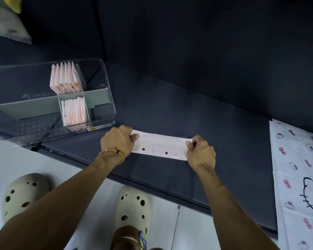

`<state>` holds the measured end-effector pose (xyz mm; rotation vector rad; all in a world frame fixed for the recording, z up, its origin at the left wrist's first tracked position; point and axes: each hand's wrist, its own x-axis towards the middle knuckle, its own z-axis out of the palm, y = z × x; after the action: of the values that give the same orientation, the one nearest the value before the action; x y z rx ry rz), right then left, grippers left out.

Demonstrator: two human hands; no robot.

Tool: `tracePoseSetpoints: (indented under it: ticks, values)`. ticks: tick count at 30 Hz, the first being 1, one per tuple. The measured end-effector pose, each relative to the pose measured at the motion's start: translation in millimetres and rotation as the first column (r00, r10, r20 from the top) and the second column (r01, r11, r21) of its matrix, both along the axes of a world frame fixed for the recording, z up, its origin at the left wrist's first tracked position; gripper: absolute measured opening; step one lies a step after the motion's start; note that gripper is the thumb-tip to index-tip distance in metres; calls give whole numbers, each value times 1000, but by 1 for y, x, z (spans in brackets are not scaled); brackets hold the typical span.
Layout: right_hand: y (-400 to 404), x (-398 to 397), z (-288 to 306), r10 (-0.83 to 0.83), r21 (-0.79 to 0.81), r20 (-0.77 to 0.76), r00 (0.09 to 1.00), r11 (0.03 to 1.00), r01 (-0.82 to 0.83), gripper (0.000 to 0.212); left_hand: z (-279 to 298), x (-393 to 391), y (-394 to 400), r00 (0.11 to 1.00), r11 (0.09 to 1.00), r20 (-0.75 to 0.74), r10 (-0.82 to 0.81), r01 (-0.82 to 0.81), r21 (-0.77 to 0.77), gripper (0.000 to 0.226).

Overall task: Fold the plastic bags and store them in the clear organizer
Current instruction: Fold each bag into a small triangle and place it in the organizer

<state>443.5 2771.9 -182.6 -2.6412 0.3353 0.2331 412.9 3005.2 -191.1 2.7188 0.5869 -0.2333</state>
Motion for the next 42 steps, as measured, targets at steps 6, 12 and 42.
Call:
tracePoseSetpoints:
  ticks: [6,12,42]
  values:
    - [2,3,0,-83,15,-46,996,996,83,19,2,-7,-5,997,993,80,23,-32,115,33]
    - [-1,10,0,-137,65,-110,984,987,144,19,-4,-18,-4,741,839,396,-543,454,301,43]
    - [-22,-35,-21,527,-304,16,849,812,-498,51,-16,-25,30,669,695,256,-697,719,15,37]
